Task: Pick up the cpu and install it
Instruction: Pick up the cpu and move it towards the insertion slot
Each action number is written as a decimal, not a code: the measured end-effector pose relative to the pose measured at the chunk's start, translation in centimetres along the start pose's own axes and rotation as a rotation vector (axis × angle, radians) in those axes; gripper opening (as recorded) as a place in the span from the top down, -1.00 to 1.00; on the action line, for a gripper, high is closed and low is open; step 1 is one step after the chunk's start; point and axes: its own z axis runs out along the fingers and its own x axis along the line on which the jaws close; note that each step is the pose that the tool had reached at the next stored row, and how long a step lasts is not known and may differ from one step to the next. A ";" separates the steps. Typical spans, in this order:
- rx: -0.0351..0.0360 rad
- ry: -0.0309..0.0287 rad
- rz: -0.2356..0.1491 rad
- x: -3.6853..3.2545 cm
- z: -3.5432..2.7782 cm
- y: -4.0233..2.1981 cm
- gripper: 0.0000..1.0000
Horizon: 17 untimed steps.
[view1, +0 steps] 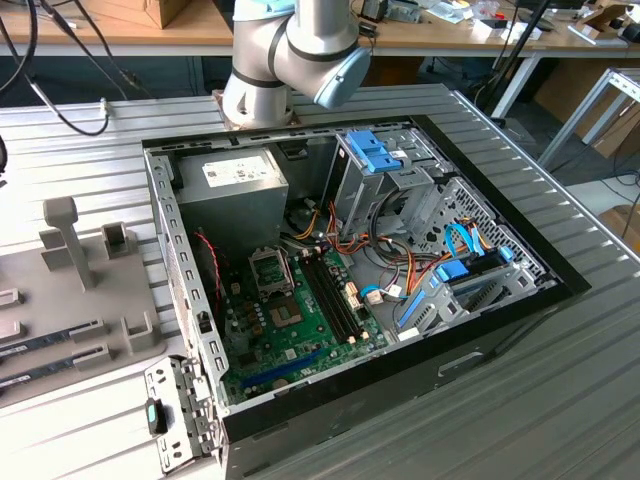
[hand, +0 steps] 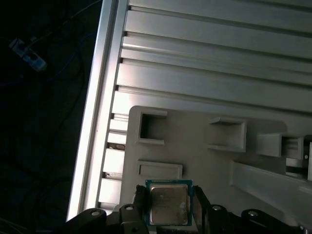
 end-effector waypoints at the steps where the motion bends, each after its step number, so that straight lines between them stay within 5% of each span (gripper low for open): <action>1: -0.0006 -0.0001 0.000 -0.01 -0.09 0.01 0.05; 17: -0.0147 -0.0019 0.000 -0.10 -2.52 0.22 0.05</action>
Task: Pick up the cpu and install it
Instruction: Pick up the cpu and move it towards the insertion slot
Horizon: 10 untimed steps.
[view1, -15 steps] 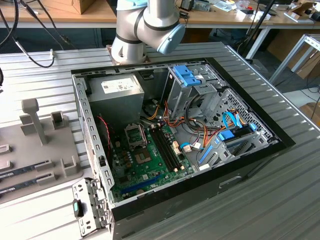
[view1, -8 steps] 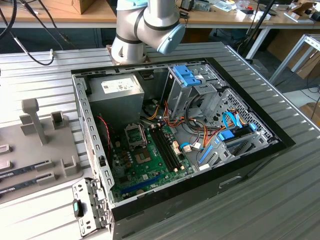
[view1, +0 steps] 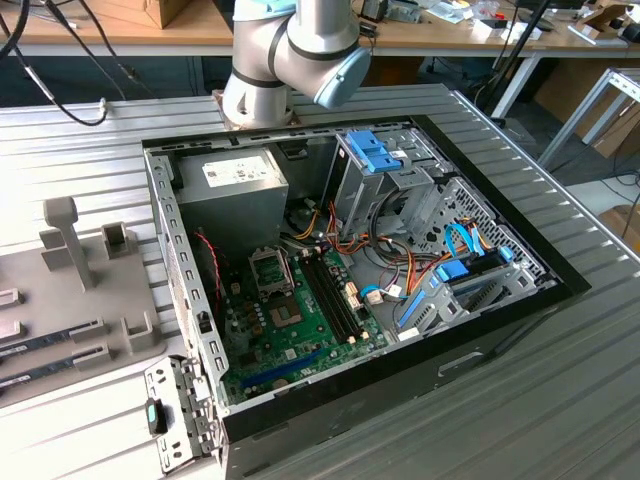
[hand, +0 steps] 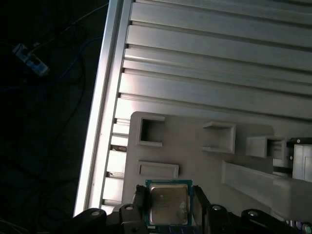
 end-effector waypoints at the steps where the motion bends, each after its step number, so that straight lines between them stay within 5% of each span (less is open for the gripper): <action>1: -0.0014 -0.0002 0.000 -0.01 -0.23 0.02 0.05; 10: -0.0098 -0.0013 0.000 -0.06 -1.46 0.15 0.05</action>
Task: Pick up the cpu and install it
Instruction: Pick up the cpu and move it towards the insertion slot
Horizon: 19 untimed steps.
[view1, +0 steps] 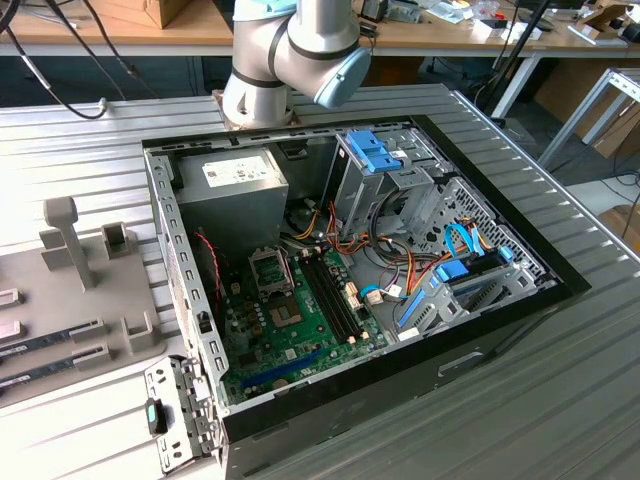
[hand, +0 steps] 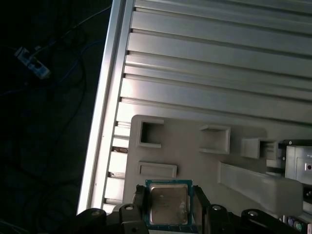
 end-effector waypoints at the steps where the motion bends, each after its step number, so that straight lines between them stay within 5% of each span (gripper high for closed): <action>1: 0.0000 0.0000 0.000 0.00 -0.07 0.01 0.05; 6: 0.0007 -0.0001 0.000 -0.03 -0.57 0.06 0.05; 7: 0.0131 0.0020 0.000 -0.03 -0.59 0.06 0.05; 8: 0.0332 0.0043 -0.001 -0.03 -0.58 0.06 0.05; 9: 0.0618 0.0082 -0.002 -0.03 -0.59 0.07 0.05; 10: 0.0718 0.0095 -0.002 -0.03 -0.60 0.07 0.05; 19: 0.0739 0.0098 -0.002 -0.05 -1.04 0.12 0.05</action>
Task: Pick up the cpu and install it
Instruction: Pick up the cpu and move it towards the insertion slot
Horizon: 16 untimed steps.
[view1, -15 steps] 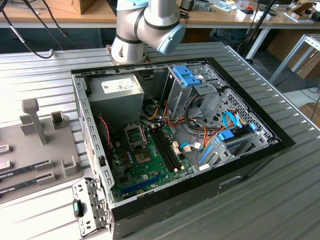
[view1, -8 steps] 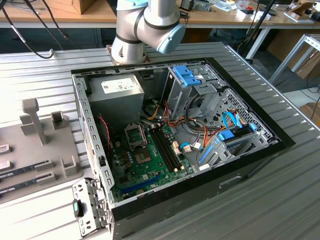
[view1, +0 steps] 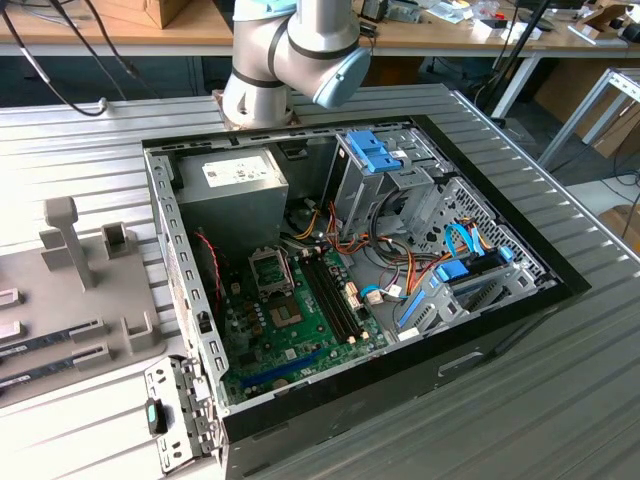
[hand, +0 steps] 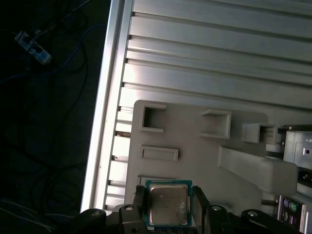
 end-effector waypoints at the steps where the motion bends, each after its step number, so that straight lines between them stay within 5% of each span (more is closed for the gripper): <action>1: 0.0000 -0.0001 0.000 0.00 -0.05 0.00 0.05; 16: 0.0000 0.0000 0.000 -0.04 -1.34 0.05 0.05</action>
